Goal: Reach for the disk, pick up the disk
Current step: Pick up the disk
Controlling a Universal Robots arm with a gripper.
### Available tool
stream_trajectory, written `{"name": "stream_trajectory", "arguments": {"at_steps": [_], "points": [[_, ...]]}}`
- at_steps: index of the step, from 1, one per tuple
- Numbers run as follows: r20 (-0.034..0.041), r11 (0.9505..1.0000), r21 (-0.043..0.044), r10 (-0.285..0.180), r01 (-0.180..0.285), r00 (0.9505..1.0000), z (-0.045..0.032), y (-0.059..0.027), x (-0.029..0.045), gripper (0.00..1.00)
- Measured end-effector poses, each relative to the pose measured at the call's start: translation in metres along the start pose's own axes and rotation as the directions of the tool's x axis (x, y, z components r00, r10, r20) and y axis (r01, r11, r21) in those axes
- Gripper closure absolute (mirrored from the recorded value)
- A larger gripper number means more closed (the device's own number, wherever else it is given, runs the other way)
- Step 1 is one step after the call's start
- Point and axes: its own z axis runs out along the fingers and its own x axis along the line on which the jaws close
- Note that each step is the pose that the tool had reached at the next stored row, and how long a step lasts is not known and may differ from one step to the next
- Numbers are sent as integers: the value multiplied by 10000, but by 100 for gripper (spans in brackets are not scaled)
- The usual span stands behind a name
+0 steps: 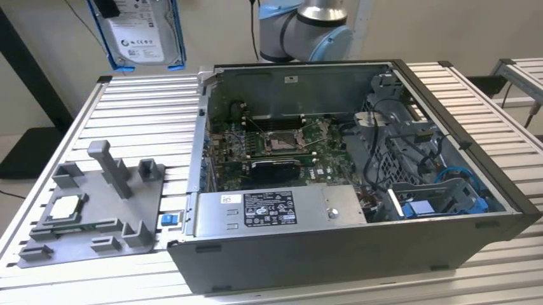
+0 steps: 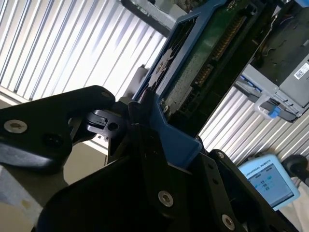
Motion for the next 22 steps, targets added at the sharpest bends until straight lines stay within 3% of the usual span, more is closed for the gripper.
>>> {"name": "stream_trajectory", "arguments": {"at_steps": [14, 19, 22], "points": [[1, 10000, -59, 6, -6, 10000, 71, -540, 16, 100], [1, 10000, -67, 6, -6, 10000, 88, -669, 20, 100], [1, 10000, -66, 7, -7, 10000, 89, -680, 20, 100]]}}
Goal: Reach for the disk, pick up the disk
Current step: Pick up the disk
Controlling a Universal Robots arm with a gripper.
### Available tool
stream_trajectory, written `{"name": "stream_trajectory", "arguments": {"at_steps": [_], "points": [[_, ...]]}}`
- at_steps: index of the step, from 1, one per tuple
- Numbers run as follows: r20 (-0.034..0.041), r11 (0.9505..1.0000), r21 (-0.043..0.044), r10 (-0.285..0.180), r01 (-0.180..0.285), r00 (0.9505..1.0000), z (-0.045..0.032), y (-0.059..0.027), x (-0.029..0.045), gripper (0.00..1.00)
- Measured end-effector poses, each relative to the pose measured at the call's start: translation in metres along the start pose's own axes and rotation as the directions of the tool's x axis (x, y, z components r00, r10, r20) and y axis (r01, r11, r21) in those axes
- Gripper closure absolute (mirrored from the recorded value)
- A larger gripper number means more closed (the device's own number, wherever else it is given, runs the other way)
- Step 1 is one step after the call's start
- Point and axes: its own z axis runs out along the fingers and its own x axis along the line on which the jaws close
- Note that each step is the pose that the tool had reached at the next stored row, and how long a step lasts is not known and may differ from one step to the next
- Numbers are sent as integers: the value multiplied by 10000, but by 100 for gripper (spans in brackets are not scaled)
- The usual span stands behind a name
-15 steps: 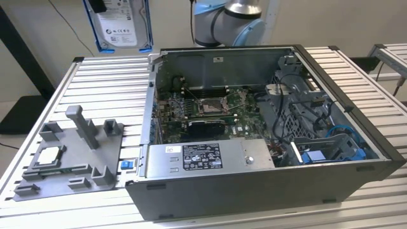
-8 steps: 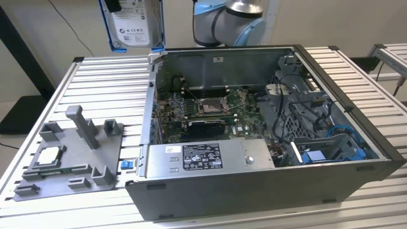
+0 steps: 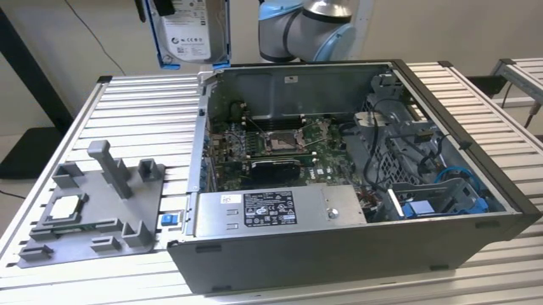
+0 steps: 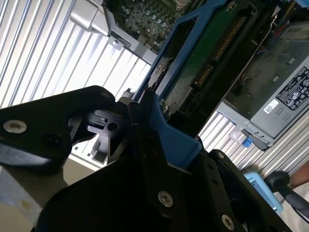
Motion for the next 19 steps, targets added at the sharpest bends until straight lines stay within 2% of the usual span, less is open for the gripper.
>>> {"name": "stream_trajectory", "arguments": {"at_steps": [11, 19], "points": [[0, 10000, 0, -3, 3, 10000, 2, -17, 0, 100], [0, 10000, -6, -1, 1, 10000, 23, -180, 5, 100]]}}
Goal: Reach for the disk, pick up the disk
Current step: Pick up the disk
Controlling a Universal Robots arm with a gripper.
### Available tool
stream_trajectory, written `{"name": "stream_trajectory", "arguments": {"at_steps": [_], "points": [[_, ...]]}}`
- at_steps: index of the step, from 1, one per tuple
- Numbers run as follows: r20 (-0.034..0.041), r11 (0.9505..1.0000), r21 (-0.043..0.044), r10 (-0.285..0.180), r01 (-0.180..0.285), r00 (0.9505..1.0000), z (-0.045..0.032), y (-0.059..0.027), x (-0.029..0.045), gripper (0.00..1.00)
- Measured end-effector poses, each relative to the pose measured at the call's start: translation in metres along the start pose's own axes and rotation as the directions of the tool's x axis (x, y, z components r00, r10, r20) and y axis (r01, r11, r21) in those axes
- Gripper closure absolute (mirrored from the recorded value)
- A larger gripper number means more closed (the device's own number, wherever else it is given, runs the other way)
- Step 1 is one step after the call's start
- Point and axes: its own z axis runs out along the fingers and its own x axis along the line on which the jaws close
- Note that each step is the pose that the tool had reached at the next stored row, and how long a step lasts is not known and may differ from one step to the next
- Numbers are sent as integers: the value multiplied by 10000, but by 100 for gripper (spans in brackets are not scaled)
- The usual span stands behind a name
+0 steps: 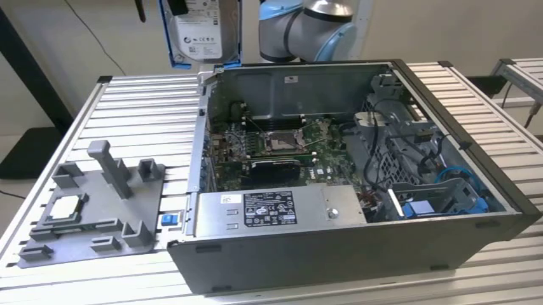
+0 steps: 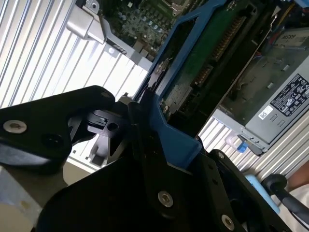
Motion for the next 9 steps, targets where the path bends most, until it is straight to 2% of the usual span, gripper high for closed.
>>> {"name": "stream_trajectory", "arguments": {"at_steps": [9], "points": [[0, 10000, -16, 2, -2, 10000, 29, -237, 7, 100]]}}
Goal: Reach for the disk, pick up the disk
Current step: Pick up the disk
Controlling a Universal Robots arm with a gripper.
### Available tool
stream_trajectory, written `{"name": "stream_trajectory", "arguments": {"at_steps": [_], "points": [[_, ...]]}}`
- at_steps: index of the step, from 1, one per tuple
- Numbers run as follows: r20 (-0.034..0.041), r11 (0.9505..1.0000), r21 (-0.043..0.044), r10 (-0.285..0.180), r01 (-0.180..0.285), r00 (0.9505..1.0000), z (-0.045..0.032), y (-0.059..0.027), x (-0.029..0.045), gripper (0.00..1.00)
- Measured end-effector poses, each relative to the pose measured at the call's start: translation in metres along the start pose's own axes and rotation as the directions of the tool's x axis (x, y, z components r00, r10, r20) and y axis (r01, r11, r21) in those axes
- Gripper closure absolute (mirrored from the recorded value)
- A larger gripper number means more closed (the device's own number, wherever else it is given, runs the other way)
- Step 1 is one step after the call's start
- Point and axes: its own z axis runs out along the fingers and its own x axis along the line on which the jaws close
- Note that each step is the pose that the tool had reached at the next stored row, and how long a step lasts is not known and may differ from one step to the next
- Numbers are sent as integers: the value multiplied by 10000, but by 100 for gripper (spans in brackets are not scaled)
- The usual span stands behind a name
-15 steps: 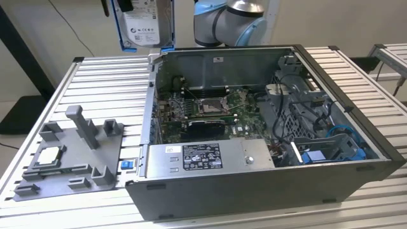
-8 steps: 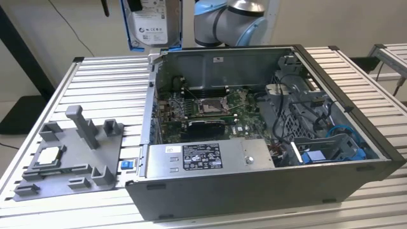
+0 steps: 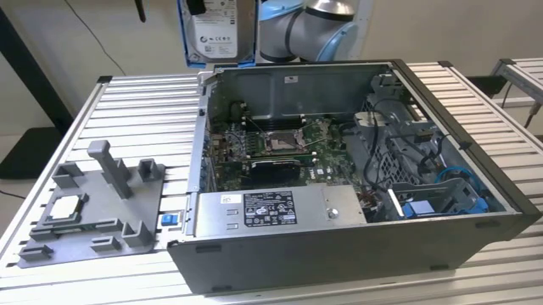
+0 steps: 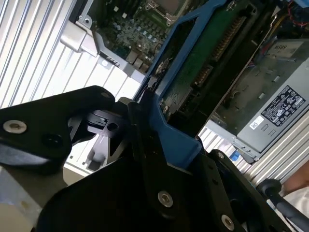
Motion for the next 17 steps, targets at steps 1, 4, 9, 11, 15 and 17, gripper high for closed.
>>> {"name": "stream_trajectory", "arguments": {"at_steps": [1, 4, 9, 11, 15, 17], "points": [[1, 10000, -2, 0, 0, 10000, 4, -30, 1, 100], [0, 10000, -9, 0, 0, 10000, 14, -117, 3, 100], [1, 10000, -20, 1, -1, 10000, 32, -261, 8, 100], [1, 10000, -24, 1, -1, 10000, 39, -316, 9, 100], [1, 10000, -33, 2, -2, 10000, 53, -436, 13, 100], [1, 10000, -38, 2, -2, 10000, 61, -499, 15, 100]]}}
